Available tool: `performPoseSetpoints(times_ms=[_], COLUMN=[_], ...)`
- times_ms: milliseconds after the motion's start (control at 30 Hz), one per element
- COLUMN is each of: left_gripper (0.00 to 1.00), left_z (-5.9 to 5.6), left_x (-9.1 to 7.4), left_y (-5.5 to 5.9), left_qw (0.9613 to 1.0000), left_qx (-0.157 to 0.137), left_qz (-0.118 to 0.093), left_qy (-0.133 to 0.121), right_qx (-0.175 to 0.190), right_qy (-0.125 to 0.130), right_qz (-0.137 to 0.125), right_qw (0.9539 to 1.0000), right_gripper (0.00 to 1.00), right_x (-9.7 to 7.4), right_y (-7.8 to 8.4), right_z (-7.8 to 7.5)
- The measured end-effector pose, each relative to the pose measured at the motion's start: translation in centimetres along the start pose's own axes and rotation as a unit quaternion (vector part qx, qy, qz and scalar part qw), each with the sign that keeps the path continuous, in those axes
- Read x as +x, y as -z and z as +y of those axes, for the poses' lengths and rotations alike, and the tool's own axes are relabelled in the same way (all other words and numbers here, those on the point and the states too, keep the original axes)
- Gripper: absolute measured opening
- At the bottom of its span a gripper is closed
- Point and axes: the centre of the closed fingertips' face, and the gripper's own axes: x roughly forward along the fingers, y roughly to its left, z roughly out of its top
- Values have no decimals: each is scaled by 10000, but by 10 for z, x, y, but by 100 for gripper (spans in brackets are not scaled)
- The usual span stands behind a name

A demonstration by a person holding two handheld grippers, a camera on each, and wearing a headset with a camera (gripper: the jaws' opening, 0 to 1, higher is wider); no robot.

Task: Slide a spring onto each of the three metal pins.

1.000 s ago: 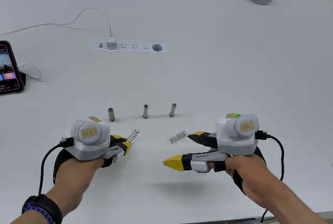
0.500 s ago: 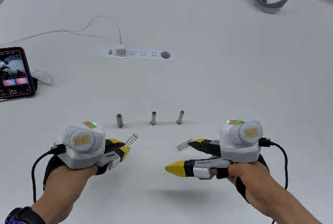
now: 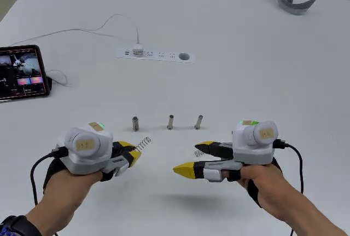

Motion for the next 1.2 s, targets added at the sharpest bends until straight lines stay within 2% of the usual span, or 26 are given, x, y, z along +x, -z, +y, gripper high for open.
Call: performPoseSetpoints(times_ms=[133, 333, 533, 867, 1067, 1200], left_gripper=[10, 10, 10, 10, 10, 10], left_z=[-3, -8, -19, -40, -47, -50], left_x=[-3, -7, -7, -4, -3, -2], left_y=[-6, -14, -22, -28, -31, -33], left_qw=[9999, 9996, 9990, 9975, 9967, 9963], left_qx=[103, 264, 346, 497, 564, 599], left_qz=[-49, -105, -182, -213, -236, -248], left_qy=[57, 94, 209, 444, 527, 563], right_qx=[61, 55, 94, 383, 487, 560], right_qy=[-148, -322, -447, -711, -807, -886], right_qz=[-99, -95, -156, -389, -472, -511], right_qw=[9998, 9994, 9988, 9960, 9944, 9932], right_gripper=[64, 64, 63, 56, 52, 45], right_x=[6, 14, 18, 22, 23, 21], right_y=[-9, -15, -23, -36, -41, -43], right_z=[6, 12, 16, 24, 27, 28])
